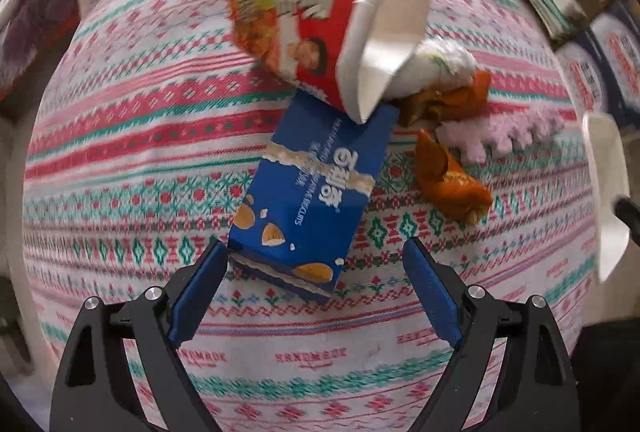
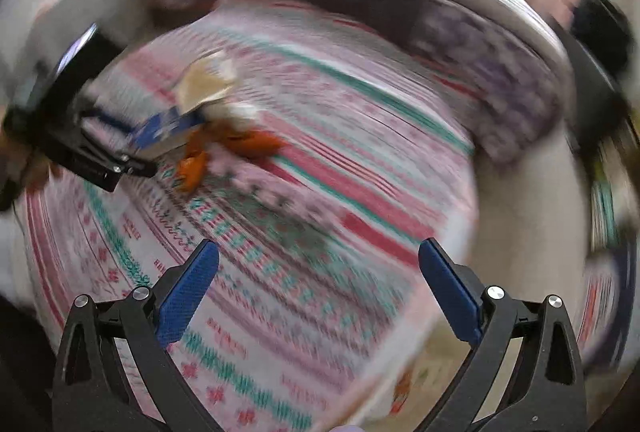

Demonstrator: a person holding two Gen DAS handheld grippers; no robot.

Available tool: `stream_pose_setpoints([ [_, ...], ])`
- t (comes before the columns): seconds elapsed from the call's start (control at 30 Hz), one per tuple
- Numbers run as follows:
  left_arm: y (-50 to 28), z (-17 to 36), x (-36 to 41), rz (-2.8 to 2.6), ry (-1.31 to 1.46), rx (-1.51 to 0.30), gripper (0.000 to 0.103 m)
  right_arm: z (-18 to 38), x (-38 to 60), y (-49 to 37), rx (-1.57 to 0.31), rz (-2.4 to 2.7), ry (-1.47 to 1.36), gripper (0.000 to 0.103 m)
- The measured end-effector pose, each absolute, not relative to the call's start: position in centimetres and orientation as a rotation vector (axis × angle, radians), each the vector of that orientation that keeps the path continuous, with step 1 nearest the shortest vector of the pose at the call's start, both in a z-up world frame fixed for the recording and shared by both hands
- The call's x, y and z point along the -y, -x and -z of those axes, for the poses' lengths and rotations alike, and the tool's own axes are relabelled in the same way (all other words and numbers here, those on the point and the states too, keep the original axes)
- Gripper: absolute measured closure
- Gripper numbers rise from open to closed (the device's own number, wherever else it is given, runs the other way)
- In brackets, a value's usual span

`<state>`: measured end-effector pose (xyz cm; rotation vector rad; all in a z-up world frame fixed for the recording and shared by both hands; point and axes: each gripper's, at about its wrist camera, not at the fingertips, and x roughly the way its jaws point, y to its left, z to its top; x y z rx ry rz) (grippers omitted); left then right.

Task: Collect trash
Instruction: 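Grasp the blue biscuit box with the left gripper while the right grasps another pink strip, then lift the blue box with the left gripper while the right carries the pink strip to the bin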

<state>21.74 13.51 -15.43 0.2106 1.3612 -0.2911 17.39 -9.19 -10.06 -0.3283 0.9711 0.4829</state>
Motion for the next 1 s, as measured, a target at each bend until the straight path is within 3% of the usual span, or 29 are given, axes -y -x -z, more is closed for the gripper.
stream_pose_setpoints([
  [0.17, -22.0, 16.3, -14.2, 0.318, -0.224, -1.350, 0.016, 12.4, 5.2, -20.6, -0.991, -0.588, 0.472, 0.008],
  [0.3, -22.3, 16.2, -14.7, 0.333, -0.217, -1.324, 0.016, 14.9, 4.1, -22.0, -1.063, -0.601, 0.550, 0.023],
  [0.37, -23.0, 16.0, -14.3, 0.333, -0.216, -1.312, 0.016, 14.9, 4.7, -22.3, -1.074, -0.613, 0.469, 0.026],
  [0.43, -22.8, 16.0, -14.4, 0.333, -0.232, -1.293, 0.016, 14.8, 4.9, -22.0, -1.073, -0.620, 0.431, 0.035],
  [0.5, -22.9, 16.0, -14.0, 0.323, -0.241, -1.279, 0.020, 14.6, 5.0, -21.1, -1.051, -0.610, 0.415, 0.054],
  [0.57, -23.0, 15.3, -13.6, 0.313, -0.227, -1.265, 0.044, 14.4, 5.2, -20.1, -1.046, -0.561, 0.381, 0.071],
  [1.0, -18.4, 12.7, -18.4, 0.078, -0.052, -1.301, 0.045, 10.8, 6.9, -13.1, -1.046, -0.360, 0.087, 0.074],
])
